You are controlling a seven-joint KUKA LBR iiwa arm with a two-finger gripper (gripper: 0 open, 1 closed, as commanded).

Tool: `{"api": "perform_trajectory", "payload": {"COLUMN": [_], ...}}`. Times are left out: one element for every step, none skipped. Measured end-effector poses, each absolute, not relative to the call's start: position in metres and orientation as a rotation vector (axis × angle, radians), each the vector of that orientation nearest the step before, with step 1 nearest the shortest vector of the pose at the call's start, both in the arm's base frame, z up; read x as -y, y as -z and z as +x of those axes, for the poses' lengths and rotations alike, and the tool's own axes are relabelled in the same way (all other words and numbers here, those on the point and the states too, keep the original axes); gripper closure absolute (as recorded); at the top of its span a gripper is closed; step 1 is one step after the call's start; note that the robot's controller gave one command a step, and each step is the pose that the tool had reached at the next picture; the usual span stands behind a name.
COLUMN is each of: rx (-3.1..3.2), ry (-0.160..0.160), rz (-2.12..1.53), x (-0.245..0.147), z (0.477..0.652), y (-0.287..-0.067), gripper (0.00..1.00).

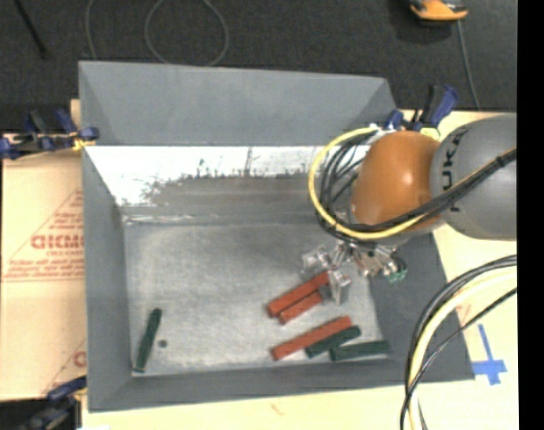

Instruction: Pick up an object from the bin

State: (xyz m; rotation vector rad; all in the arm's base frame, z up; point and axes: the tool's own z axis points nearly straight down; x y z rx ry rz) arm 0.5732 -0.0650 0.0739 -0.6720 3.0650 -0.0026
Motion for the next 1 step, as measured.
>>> {"api": "perform_trajectory", "payload": {"rx": [-3.044], "ry": [0.006], "rz": [-0.715], "x": [0.0054], "z": [0.6108], "y": [-0.2321], "gripper": [1.00]}}
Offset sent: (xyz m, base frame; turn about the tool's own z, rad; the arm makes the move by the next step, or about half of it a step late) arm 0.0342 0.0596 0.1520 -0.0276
